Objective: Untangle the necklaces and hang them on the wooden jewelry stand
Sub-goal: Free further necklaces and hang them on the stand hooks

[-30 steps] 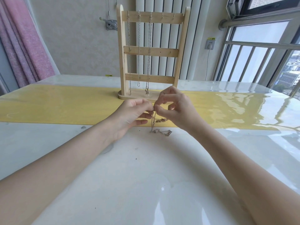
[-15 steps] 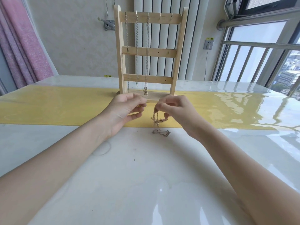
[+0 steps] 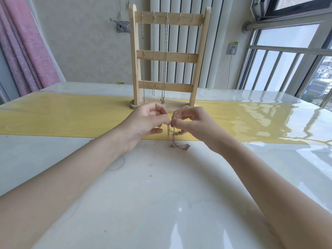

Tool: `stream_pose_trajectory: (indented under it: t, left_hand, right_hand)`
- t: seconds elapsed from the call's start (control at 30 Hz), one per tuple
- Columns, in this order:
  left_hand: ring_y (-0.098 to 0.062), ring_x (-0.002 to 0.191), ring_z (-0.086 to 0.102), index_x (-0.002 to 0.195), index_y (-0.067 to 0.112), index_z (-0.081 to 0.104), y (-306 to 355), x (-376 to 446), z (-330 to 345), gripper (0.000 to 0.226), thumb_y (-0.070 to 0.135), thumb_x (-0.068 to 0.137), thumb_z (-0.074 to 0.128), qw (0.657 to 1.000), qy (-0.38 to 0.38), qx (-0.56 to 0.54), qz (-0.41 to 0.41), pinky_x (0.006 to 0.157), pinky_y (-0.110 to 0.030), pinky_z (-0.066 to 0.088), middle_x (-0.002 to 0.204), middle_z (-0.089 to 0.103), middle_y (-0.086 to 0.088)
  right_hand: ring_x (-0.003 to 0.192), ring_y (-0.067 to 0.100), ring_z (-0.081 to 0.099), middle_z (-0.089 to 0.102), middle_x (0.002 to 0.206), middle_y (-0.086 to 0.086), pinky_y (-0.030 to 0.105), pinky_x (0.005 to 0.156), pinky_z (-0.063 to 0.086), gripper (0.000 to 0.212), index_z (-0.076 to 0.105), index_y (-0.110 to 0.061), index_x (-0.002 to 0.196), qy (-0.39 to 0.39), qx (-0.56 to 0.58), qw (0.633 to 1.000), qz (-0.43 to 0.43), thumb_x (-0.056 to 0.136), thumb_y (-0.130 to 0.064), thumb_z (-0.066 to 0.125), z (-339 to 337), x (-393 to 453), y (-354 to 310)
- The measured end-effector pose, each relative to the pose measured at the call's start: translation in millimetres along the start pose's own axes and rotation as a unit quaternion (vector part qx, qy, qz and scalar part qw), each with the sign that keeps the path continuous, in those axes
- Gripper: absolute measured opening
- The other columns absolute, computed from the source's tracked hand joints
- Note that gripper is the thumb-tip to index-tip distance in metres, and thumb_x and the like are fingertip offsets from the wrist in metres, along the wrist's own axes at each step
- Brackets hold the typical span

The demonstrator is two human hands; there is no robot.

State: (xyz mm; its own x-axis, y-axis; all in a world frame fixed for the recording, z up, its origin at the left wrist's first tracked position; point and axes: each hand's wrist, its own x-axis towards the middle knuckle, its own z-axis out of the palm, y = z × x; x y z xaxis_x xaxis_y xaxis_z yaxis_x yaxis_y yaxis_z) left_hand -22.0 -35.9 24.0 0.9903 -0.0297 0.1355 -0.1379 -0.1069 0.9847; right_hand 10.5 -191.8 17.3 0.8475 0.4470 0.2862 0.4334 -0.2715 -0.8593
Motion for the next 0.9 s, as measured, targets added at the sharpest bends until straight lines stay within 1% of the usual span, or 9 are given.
stream_pose_trajectory:
  t: [0.13, 0.2, 0.27, 0.33, 0.4, 0.47, 0.67, 0.8, 0.9]
  left_hand:
    - [-0.010, 0.062, 0.044, 0.074, 0.020, 0.052, -0.4, 1.6, -0.9, 0.023, 0.000, 0.084, 0.059, 0.991, -0.018, -0.112, -0.071, 0.051, -0.016, 0.047, 0.062, 0.052, 0.007]
    - [-0.010, 0.062, 0.045, 0.074, 0.020, 0.052, -0.3, 2.2, -3.1, 0.022, 0.001, 0.084, 0.060, 0.988, -0.029, -0.129, -0.084, 0.051, -0.016, 0.047, 0.064, 0.054, 0.006]
    - [-0.010, 0.060, 0.045, 0.075, 0.020, 0.052, -0.6, 2.5, -4.5, 0.022, 0.002, 0.084, 0.060, 0.989, -0.037, -0.118, -0.087, 0.052, -0.016, 0.046, 0.064, 0.057, 0.004]
    - [-0.009, 0.059, 0.045, 0.077, 0.021, 0.051, -1.0, 1.9, -5.0, 0.022, 0.002, 0.084, 0.060, 0.990, -0.045, -0.099, -0.085, 0.052, -0.016, 0.045, 0.065, 0.059, 0.003]
    - [-0.009, 0.057, 0.046, 0.078, 0.021, 0.051, -0.5, 2.0, -4.6, 0.022, 0.002, 0.084, 0.061, 0.992, -0.047, -0.083, -0.077, 0.052, -0.016, 0.046, 0.066, 0.060, 0.002]
    - [-0.007, 0.054, 0.047, 0.079, 0.020, 0.051, 0.3, 1.7, -4.4, 0.021, 0.002, 0.084, 0.062, 0.994, -0.042, -0.075, -0.067, 0.051, -0.016, 0.046, 0.066, 0.061, 0.003]
    - [-0.003, 0.052, 0.048, 0.078, 0.020, 0.052, -1.5, 0.6, -5.8, 0.022, 0.003, 0.083, 0.066, 1.000, 0.005, -0.021, -0.013, 0.052, -0.015, 0.046, 0.067, 0.057, 0.004]
    - [0.001, 0.051, 0.050, 0.077, 0.017, 0.051, -3.3, 1.1, -2.3, 0.023, 0.002, 0.083, 0.066, 0.997, 0.033, 0.054, 0.051, 0.052, -0.012, 0.045, 0.068, 0.058, -0.001]
    - [0.003, 0.049, 0.049, 0.075, 0.017, 0.049, -3.5, 1.8, -1.4, 0.025, 0.001, 0.083, 0.067, 0.991, 0.040, 0.094, 0.092, 0.051, -0.012, 0.043, 0.065, 0.056, 0.000]
  right_hand:
    - [0.069, 0.007, 0.052, 0.055, 0.082, -0.001, 0.018, 0.065, 0.046, 0.013, 0.063, -0.006, 0.073, -0.030, -0.008, 0.999, -0.012, 0.086, -0.002, 0.061, -0.2, -2.2, -2.4]
    - [0.065, 0.003, 0.052, 0.058, 0.077, -0.001, 0.016, 0.063, 0.045, 0.017, 0.062, -0.007, 0.072, -0.038, 0.001, 0.999, -0.007, 0.088, -0.001, 0.058, -2.0, -2.7, -3.6]
    - [0.067, 0.009, 0.052, 0.060, 0.070, -0.005, 0.021, 0.067, 0.045, 0.021, 0.062, -0.006, 0.070, -0.037, 0.015, 0.999, 0.005, 0.089, -0.003, 0.054, -4.3, -1.5, -1.8]
    - [0.074, 0.018, 0.052, 0.061, 0.068, -0.006, 0.031, 0.072, 0.044, 0.024, 0.061, -0.007, 0.067, -0.028, 0.036, 0.999, 0.009, 0.090, -0.005, 0.053, -5.4, 0.2, 1.7]
    - [0.076, 0.021, 0.051, 0.061, 0.067, -0.006, 0.034, 0.072, 0.044, 0.027, 0.060, -0.010, 0.063, -0.019, 0.041, 0.999, 0.008, 0.089, -0.005, 0.053, -4.9, 1.3, 3.3]
    - [0.076, 0.018, 0.051, 0.061, 0.067, -0.006, 0.030, 0.070, 0.045, 0.027, 0.059, -0.010, 0.063, -0.020, 0.028, 0.999, 0.006, 0.089, -0.004, 0.054, -3.7, 0.8, 2.5]
    - [0.080, 0.013, 0.054, 0.066, 0.079, -0.006, 0.026, 0.069, 0.045, 0.011, 0.073, -0.010, 0.079, -0.035, 0.080, 0.996, 0.020, 0.087, -0.011, 0.066, -3.7, -0.7, 2.6]
    - [0.072, 0.011, 0.053, 0.064, 0.074, -0.005, 0.023, 0.066, 0.041, 0.013, 0.070, -0.010, 0.069, 0.003, 0.104, 0.994, 0.043, 0.081, -0.007, 0.072, -2.3, 0.0, 4.3]
    - [0.066, 0.010, 0.050, 0.060, 0.070, -0.003, 0.022, 0.065, 0.042, 0.017, 0.066, -0.010, 0.067, 0.013, 0.058, 0.997, 0.041, 0.083, -0.006, 0.069, -0.2, 0.2, 2.8]
